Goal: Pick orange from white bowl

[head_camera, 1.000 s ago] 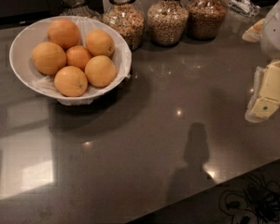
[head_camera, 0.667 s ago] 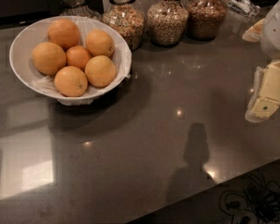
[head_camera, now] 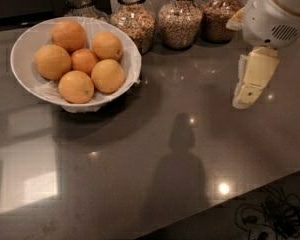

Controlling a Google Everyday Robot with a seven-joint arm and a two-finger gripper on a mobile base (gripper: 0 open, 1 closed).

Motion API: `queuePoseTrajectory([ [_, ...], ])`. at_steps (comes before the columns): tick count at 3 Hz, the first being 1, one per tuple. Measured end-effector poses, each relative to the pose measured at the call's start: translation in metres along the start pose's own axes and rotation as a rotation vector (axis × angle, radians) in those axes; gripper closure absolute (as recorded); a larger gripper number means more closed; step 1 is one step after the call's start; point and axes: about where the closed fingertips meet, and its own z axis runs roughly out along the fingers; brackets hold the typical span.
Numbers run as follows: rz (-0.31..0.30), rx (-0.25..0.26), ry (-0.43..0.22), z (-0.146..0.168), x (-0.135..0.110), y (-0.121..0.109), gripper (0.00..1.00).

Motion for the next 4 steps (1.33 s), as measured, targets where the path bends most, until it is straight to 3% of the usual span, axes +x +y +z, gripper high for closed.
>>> queuePoseTrajectory([
  [1, -0.075, 0.024, -0.072, 0.008, -0.027, -0.022, 0.0],
  [2, -0.075, 0.024, -0.072, 0.008, -0.027, -0.022, 0.0],
  [3, -0.115, 0.014, -0.094, 0.018, -0.039, -0.024, 0.0],
  [4, -0.242, 0.01, -0.187, 0.039, -0.077, -0.039, 0.0],
])
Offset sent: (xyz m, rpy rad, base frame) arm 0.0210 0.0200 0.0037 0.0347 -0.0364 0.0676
